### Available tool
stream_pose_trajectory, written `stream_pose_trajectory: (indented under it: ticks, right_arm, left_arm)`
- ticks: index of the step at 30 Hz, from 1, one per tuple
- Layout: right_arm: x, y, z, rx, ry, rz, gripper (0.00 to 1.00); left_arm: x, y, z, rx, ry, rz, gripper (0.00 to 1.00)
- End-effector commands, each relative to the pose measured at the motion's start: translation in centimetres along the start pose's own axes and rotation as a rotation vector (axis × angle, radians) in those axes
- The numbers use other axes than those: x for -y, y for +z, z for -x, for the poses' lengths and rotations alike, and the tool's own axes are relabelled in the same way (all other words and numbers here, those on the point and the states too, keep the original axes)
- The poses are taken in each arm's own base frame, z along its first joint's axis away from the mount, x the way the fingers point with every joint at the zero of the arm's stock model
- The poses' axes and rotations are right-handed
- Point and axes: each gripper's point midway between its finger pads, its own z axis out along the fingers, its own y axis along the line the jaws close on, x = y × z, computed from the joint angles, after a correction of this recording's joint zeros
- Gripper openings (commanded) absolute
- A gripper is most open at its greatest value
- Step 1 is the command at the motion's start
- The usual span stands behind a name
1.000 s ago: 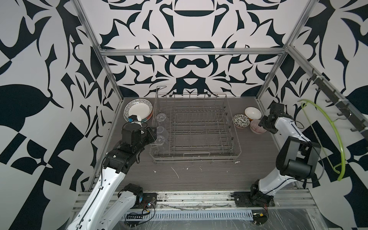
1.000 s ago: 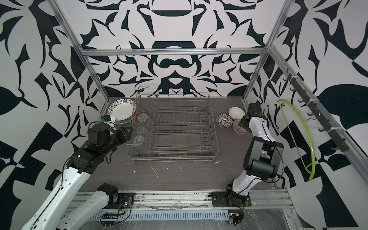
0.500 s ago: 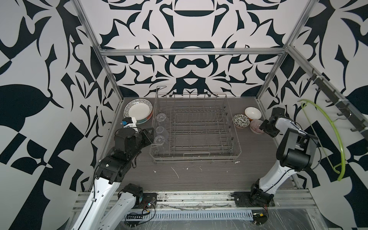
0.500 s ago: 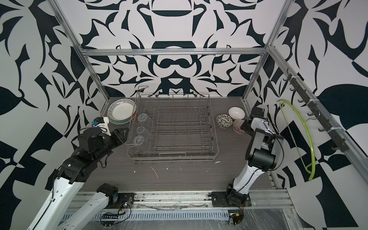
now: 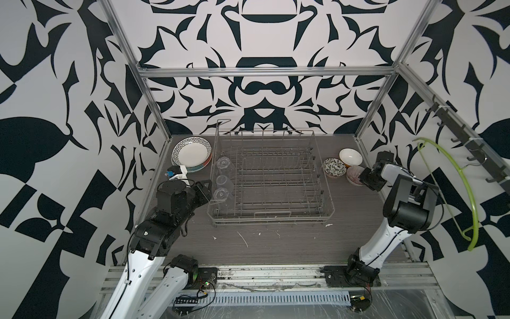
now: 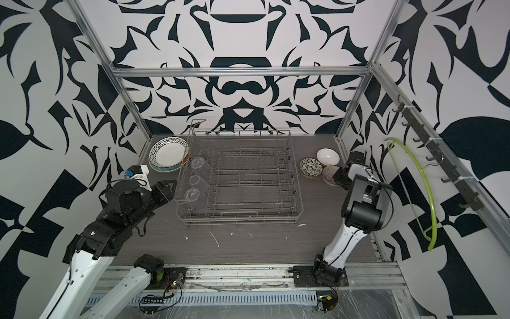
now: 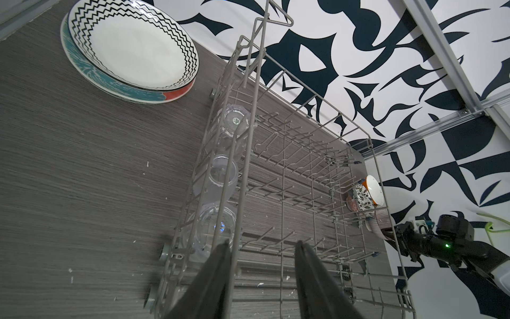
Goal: Load bowls into a dish rack
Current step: Pick up the bowl from the center of the board.
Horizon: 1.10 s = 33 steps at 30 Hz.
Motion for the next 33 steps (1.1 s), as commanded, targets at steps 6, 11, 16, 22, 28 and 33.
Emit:
stream_pose_trajectory:
  ticks: [6, 11, 16, 22, 28, 33]
  right_arm:
    - [-1.0, -1.7, 2.1, 0.063, 0.0, 0.041, 0.15]
    - [-0.7, -2.7, 2.2, 0.09, 0.0, 0.032, 0.03]
    - [-0.5, -3.9, 2.5, 0.121, 0.002, 0.029, 0.01]
    - [-0.2, -6.3, 2.9, 0.185, 0.006, 0.032, 0.01]
    - [-0.1, -9.0, 3.4, 0.266, 0.008, 0.044, 0.0]
    - [-1.1, -12.3, 3.6, 0.384, 0.008, 0.14, 0.0]
  left_arm:
    - [-0.4, 0.5, -0.5, -0.009, 0.004, 0.012, 0.44]
    - [-0.5, 0.7, -0.6, -0.014, 0.006, 0.017, 0.44]
    - [-0.6, 0.9, -0.7, -0.02, 0.004, 0.022, 0.44]
    - [-0.7, 1.3, -0.9, -0.036, 0.007, 0.031, 0.44]
    - [-1.0, 2.0, -1.2, -0.051, 0.014, 0.051, 0.44]
    - [-0.9, 2.8, -1.4, -0.068, 0.012, 0.051, 0.44]
